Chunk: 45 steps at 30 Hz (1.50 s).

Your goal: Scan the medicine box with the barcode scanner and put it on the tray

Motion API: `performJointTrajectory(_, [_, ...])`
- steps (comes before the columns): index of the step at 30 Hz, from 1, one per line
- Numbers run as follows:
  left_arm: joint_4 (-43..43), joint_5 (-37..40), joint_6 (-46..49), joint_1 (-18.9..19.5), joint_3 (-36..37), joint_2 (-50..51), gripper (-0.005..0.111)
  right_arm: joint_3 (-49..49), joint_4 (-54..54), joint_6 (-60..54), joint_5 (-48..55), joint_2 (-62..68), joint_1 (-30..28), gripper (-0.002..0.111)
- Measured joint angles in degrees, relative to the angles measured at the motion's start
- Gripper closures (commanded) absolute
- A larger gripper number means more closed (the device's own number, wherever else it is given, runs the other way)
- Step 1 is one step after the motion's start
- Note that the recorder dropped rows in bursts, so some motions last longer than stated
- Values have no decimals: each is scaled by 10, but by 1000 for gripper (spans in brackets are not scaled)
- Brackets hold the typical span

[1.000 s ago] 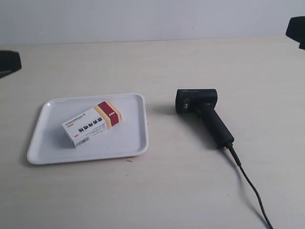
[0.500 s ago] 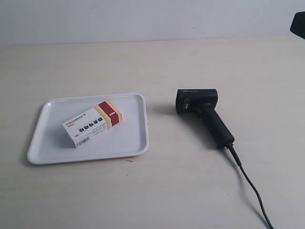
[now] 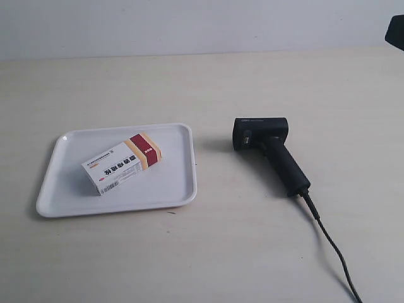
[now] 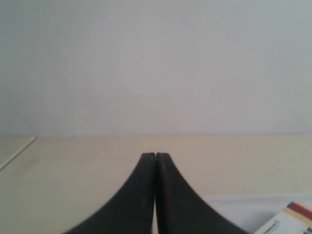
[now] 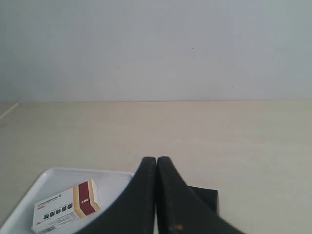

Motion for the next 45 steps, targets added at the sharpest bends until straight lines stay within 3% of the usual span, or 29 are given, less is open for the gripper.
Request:
performJointTrajectory(5, [12,68,-12,0,0,0,104,0,0,0,0,0,0,108])
performJointTrajectory(10, [8,88,-4,0,0,0,104,0,0,0,0,0,0,108])
performJointTrajectory(17, [-34,91,64,0,0,0,104,0,0,0,0,0,0,108])
performJointTrajectory(36, [-41,94,73,0,0,0,104,8,34,-5,1,-7,0,108])
performJointTrajectory(39, [-41,94,73,0,0,0,104,118,120,-85,-39,-79,0,108])
performJointTrajectory(43, [-41,94,73,0,0,0,104,289,157,-139,-114,-220,0,108])
performJointTrajectory(45, [-41,94,73,0,0,0,104,320,159,-145,-119,-271,0,108])
